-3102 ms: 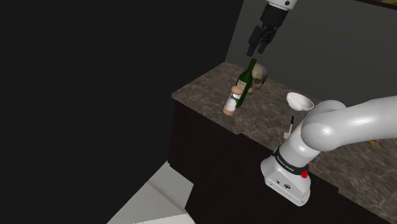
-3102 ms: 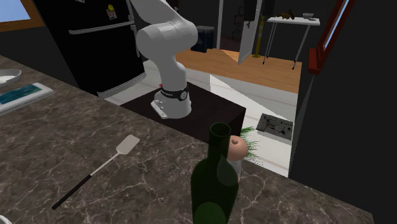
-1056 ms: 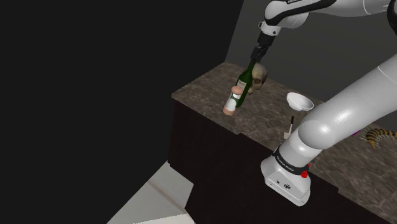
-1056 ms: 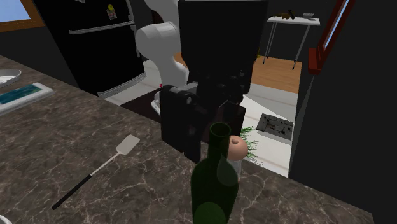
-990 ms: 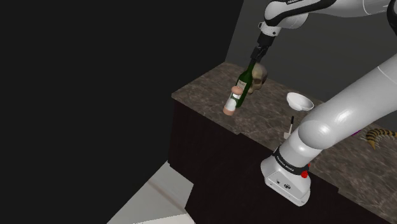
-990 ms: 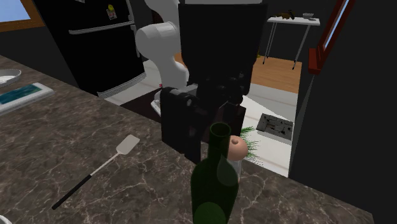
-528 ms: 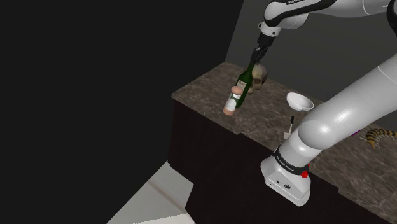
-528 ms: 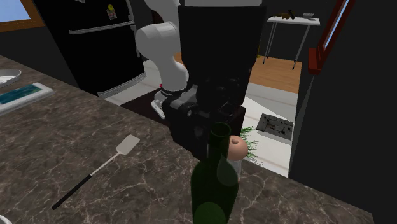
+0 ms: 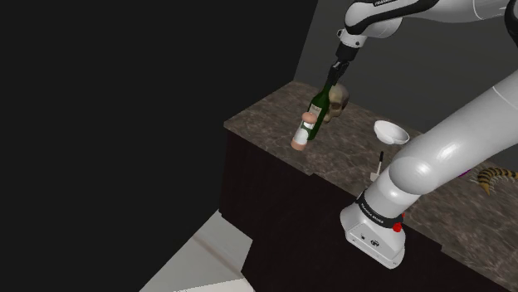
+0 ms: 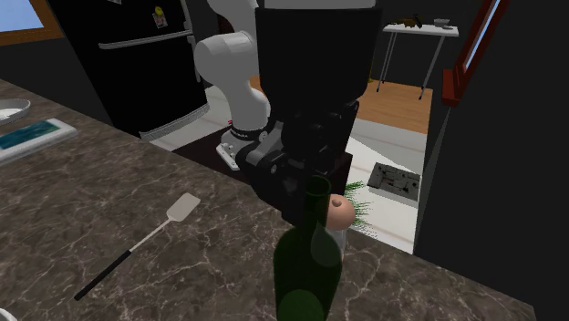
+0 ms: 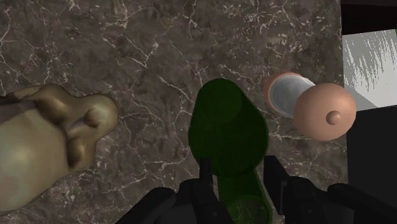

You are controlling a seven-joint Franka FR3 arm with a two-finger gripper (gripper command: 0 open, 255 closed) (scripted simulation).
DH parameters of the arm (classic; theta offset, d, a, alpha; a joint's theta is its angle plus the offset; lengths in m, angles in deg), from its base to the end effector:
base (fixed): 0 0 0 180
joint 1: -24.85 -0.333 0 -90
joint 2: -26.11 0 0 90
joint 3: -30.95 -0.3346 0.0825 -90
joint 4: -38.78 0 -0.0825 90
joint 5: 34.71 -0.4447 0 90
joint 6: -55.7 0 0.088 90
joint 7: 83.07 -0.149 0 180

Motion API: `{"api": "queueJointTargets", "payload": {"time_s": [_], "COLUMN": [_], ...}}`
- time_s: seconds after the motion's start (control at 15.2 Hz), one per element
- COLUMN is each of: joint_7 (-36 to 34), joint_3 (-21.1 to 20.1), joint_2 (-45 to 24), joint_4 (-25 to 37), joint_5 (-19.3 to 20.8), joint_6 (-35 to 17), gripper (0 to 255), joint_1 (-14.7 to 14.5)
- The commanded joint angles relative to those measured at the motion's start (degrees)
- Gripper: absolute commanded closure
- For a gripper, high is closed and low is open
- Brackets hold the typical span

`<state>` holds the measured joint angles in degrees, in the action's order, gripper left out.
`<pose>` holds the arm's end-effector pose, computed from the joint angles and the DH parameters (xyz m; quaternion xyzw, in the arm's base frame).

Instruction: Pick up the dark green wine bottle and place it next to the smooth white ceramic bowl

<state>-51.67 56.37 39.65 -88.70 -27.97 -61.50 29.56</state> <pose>0.4608 -0.2829 0.4159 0.9990 0.0415 0.0148 0.0116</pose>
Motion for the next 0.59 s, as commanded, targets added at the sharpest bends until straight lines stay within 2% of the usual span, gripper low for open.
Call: {"api": "queueJointTargets", "payload": {"time_s": [0.0, 0.53], "joint_7": [0.0, -0.3], "joint_3": [0.0, -0.6], "joint_2": [0.0, 1.4], "joint_4": [0.0, 4.9], "joint_5": [0.0, 0.2], "joint_6": [0.0, 6.3], "gripper": [255, 255], "joint_1": [0.0, -0.1]}}
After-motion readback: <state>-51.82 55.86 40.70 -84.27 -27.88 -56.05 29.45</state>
